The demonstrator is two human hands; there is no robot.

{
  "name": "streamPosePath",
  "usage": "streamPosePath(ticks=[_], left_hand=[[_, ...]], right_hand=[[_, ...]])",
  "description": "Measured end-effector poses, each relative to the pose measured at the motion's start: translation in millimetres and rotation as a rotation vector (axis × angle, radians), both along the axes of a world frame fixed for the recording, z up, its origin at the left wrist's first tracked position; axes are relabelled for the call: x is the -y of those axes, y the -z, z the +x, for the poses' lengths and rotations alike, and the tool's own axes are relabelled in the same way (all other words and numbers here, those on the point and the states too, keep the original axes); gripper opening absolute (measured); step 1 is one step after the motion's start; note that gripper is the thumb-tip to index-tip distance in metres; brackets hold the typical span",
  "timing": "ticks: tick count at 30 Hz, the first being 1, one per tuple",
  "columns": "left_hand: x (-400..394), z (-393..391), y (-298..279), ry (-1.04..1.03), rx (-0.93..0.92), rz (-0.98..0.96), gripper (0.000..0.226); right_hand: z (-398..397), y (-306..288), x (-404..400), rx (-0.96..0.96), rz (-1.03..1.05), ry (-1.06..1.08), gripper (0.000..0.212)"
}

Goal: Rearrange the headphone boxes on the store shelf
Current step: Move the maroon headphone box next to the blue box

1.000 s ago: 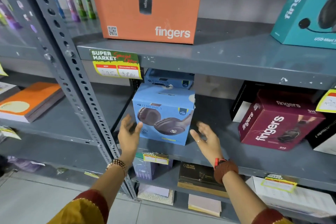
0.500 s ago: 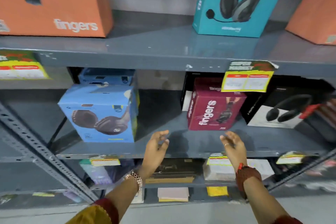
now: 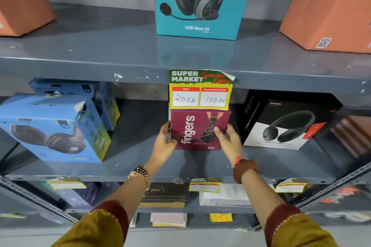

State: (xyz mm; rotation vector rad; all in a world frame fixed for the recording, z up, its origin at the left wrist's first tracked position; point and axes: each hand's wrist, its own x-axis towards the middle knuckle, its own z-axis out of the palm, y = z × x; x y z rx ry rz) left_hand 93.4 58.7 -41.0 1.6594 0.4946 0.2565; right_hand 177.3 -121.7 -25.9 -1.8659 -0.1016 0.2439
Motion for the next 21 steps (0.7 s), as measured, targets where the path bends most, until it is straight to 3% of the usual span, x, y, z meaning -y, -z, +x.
streamPosePath(ticks=[4, 7, 12, 17, 21], left_hand=[[7.7, -12.8, -0.1, -0.028, 0.019, -0.020, 0.066], [9.8, -40.1, -5.7, -0.099, 0.012, 0.071, 0.064], [1.0, -98.9, -12.5, -0.115, 0.127, 0.084, 0.042], [-17.3, -152.9, -27.3, -0.106, 0.092, 0.126, 0.045], [-37.8, -182.5, -38.0, -0.108, 0.064, 0.190, 0.052]], right_hand=[[-6.3, 2.3, 9.5, 0.049, -0.028, -0.043, 0.048], [-18.6, 1.2, 20.3, 0.093, -0.094, -0.116, 0.054], [-51.7, -7.7, 33.5, 0.192, -0.204, -0.173, 0.082], [-98.9, -26.9, 25.6, 0.244, -0.253, -0.207, 0.052], [-125.0, -38.6, 4.3, 0.286, -0.256, -0.240, 0.048]])
